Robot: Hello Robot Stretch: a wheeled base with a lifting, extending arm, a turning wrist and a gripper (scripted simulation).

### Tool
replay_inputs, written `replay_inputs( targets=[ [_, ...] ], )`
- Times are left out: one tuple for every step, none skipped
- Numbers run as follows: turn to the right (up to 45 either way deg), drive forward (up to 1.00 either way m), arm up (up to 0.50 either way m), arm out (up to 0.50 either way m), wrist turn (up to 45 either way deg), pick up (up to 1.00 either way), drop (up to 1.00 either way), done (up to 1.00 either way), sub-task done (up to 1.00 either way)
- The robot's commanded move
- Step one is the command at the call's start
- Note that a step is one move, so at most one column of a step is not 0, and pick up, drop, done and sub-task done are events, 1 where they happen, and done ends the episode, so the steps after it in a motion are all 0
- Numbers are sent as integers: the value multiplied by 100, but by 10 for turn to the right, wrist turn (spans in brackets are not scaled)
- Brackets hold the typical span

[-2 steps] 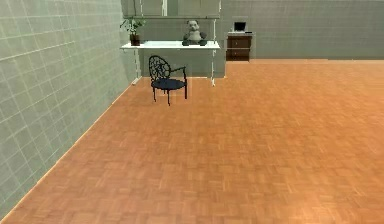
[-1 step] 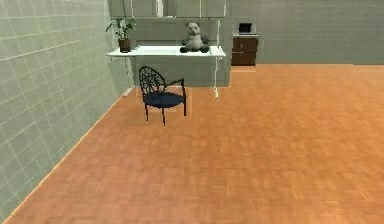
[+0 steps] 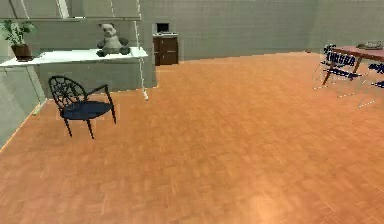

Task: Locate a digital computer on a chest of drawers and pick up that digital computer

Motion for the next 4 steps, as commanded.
replay_inputs(
  targets=[
    [0, 100, 0, 0, 0, 0, 0, 0, 0],
    [0, 100, 0, 0, 0, 0, 0, 0, 0],
    [0, 100, 0, 0, 0, 0, 0, 0, 0],
    [-120, 0, 0, 0, 0, 0, 0, 0, 0]
  ],
)
